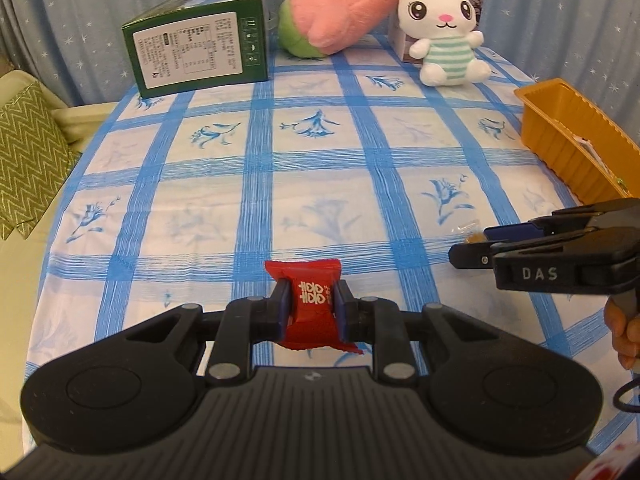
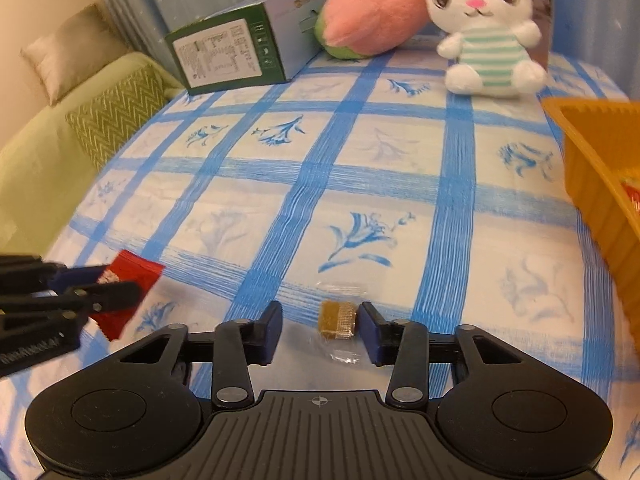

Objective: Organize snacks
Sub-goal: 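Grasp the small clear-wrapped brown candy with the right gripper while the left holds the red candy, then carry both candies over the orange tray with both grippers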

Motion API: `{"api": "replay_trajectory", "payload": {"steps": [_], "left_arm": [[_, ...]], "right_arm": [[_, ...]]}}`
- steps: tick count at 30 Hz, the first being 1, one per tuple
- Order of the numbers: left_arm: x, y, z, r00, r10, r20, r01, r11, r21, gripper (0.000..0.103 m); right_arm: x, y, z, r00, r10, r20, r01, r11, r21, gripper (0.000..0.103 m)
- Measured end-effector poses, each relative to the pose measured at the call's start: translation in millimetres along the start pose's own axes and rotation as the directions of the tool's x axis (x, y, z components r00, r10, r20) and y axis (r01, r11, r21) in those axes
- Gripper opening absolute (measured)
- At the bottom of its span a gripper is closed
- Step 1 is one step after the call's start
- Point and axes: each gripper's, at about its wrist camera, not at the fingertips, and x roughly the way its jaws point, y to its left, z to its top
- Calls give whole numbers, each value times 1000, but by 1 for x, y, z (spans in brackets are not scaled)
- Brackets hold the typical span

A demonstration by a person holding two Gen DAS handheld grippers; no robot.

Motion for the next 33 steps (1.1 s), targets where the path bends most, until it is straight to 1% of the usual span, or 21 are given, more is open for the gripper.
{"api": "replay_trajectory", "payload": {"steps": [4,5,7,11,19,27,33], "left_arm": [[0,3,0,1000,2,-1,-2,1000,-10,21],[0,4,1,1000,1,0,-1,1000,-12,21],[0,4,1,1000,1,1,-1,1000,-14,21],[-1,3,1,1000,-2,3,2,1000,-14,21],[-10,-3,5,1000,-7,23,7,1000,-7,21],[-27,-19,10,998,-13,56,12,1000,11,21],[-44,-44,14,996,-33,87,30,999,38,21]], "right_arm": [[4,10,-3,999,-50,7,51,994,-96,31],[5,11,-4,998,-62,9,62,992,-113,27],[6,14,-5,996,-86,15,87,985,-150,22],[7,14,-7,996,-87,19,89,981,-170,21],[-6,9,-5,998,-56,19,57,991,-123,21],[-38,10,-3,998,-6,56,12,994,-109,21],[-73,0,-8,996,19,86,-11,996,-88,21]]}}
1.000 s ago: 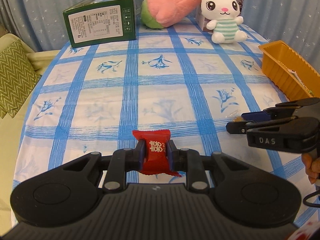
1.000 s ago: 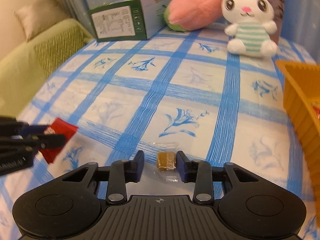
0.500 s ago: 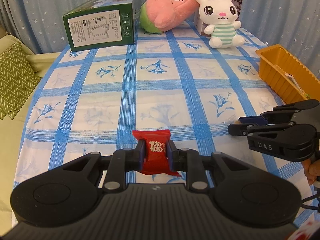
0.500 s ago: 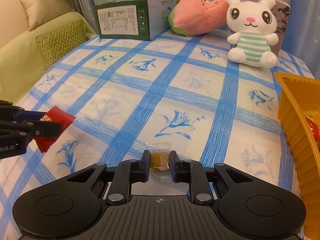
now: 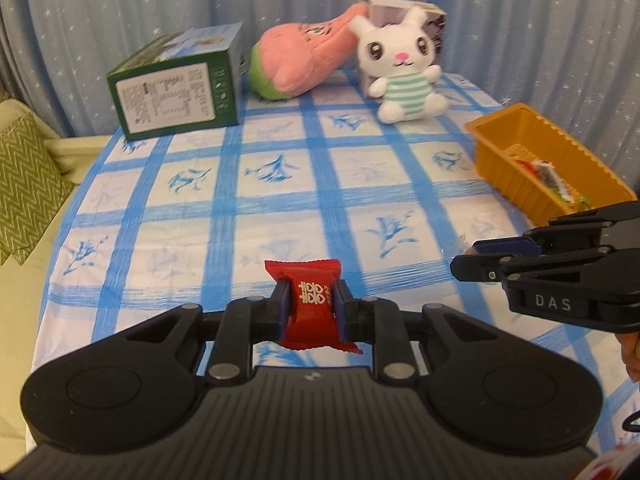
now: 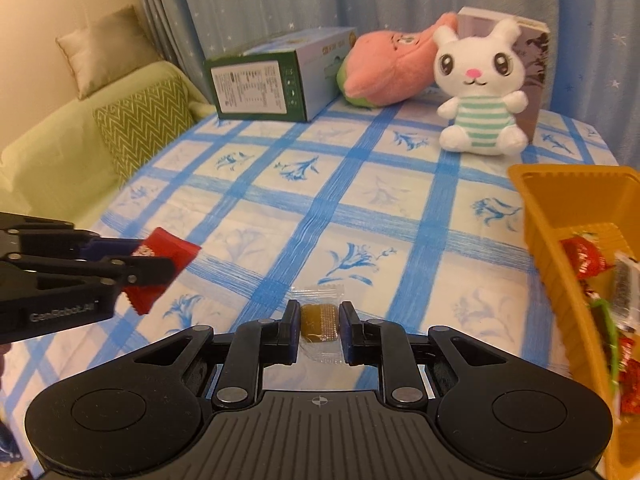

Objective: Organize snacks
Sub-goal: 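Carry both candies over the orange tray with both grippers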

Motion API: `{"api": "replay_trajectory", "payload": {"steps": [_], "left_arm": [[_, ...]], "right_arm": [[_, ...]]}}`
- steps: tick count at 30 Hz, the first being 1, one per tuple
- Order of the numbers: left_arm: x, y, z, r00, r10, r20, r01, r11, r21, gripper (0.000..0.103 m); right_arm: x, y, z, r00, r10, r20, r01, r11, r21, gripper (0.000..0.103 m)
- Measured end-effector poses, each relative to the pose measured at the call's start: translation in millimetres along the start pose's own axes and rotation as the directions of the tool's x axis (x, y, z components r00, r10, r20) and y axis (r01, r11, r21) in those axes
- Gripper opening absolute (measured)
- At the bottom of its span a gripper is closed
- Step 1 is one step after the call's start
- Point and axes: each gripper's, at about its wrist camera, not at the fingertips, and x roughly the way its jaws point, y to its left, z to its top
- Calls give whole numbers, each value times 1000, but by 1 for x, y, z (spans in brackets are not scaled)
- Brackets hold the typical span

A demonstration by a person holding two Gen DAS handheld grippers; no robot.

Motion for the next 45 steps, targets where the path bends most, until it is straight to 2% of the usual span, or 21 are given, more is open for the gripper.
{"api": "replay_trajectory", "payload": {"steps": [12,25,30,35,45], "left_arm": [[-31,-89,18,992,-105,74,98,991,87,21],[-30,-212,52,968,-231,98,210,959,188,21],[-21,-249,66,961,-254,105,229,952,206,21],[-5,-274,82,963,-249,101,226,953,200,21],[24,-299,103,971,-222,88,204,962,179,21]], "right_arm": [[-90,-50,-23,998,-24,63,21,998,53,21],[-173,-155,-42,976,-179,123,161,976,143,21],[-185,-195,-41,970,-203,135,179,969,171,21],[-185,-222,-35,969,-204,139,181,970,161,21],[-160,-257,-21,976,-177,130,162,980,116,21]]}}
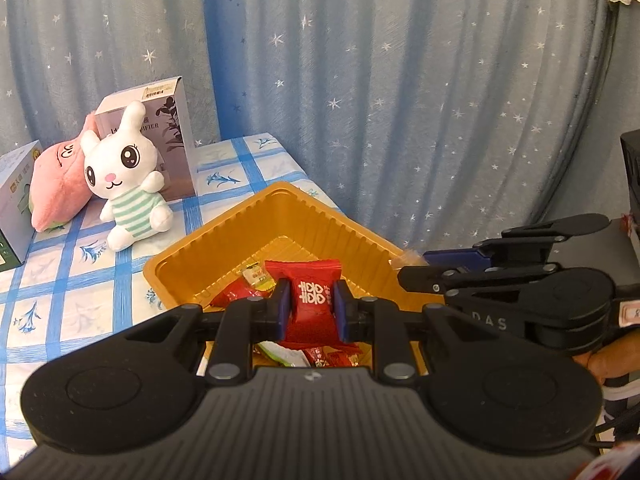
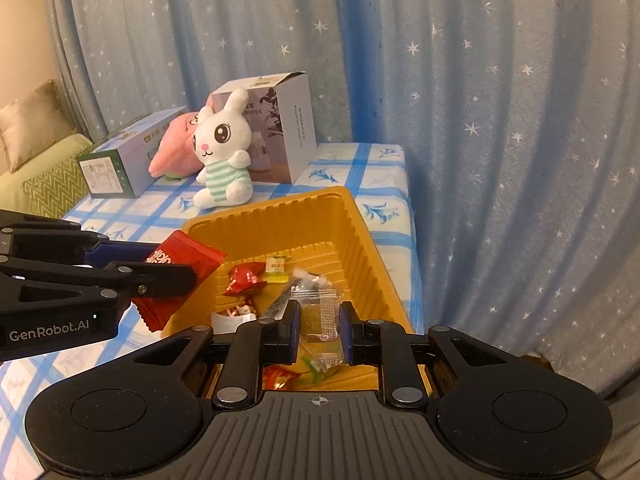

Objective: Organize snacks
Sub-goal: 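Carry both candies over the orange tray with both grippers, then open the right gripper to drop the brown candy into the tray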

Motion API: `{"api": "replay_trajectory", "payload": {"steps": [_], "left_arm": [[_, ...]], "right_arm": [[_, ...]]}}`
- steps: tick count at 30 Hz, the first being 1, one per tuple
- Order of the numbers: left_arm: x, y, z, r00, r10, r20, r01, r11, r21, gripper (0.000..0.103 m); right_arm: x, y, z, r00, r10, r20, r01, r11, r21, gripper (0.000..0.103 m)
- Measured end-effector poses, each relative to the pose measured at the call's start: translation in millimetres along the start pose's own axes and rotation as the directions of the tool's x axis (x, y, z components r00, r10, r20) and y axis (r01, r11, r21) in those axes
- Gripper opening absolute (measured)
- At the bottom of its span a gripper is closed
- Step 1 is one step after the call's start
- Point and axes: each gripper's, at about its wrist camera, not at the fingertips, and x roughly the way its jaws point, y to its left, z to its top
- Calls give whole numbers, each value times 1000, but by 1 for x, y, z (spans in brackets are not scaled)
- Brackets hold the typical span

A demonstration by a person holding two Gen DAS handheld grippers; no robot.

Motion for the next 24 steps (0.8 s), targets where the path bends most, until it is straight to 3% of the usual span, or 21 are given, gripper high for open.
{"api": "replay_trajectory", "payload": {"steps": [14,24], "left_arm": [[29,8,-1,998,27,-59,-28,999,-30,21],[37,7,-3,996,26,-80,-29,999,-36,21]], "right_arm": [[58,-13,3,998,7,-54,-10,998,-68,21],[59,-23,5,998,20,-54,-21,1000,-6,24]]}}
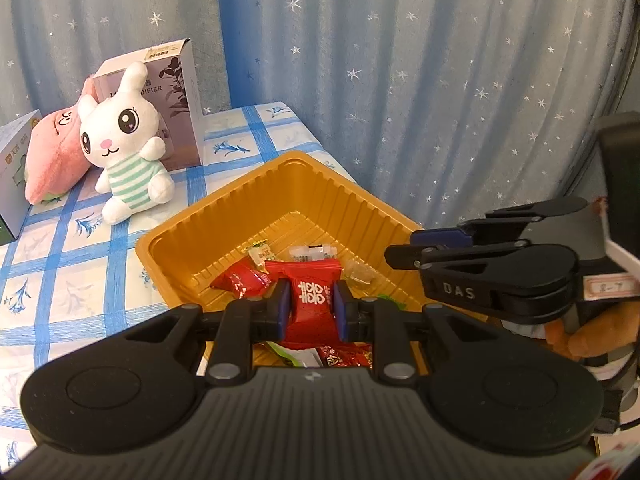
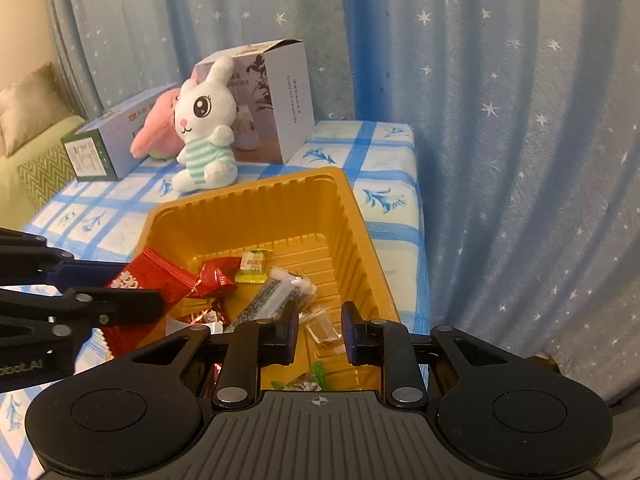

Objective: Organize snacks
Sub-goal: 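Open the right gripper to drop the brown candy into the tray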

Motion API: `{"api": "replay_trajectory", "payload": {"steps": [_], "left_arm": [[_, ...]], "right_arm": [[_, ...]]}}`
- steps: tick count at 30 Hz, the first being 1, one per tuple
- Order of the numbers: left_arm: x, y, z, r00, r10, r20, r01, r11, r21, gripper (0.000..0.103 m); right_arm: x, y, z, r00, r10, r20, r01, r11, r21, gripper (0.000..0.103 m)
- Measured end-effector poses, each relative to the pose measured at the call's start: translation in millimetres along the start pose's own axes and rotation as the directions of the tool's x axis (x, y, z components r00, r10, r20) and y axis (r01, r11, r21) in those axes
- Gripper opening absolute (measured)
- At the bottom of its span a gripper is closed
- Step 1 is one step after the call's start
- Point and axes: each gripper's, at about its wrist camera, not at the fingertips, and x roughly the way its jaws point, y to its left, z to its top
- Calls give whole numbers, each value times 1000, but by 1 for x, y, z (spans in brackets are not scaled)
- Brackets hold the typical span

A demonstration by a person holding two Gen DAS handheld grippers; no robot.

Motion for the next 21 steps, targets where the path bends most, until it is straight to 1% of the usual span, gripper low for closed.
{"api": "replay_trajectory", "payload": {"steps": [4,12,18,21], "left_arm": [[5,-4,1,1000,-5,-6,5,1000,1,21],[16,-19,8,999,-36,4,36,999,3,21],[17,-25,8,1000,-28,-4,28,1000,-4,21],[12,-25,6,1000,-15,-8,15,1000,-17,21]], "right_arm": [[-9,-6,-5,1000,12,4,-12,999,36,26],[-32,-21,-9,999,-6,43,1,995,99,30],[-53,-31,-9,997,3,74,-12,992,123,38],[-62,-31,-10,996,16,84,-27,992,127,45]]}}
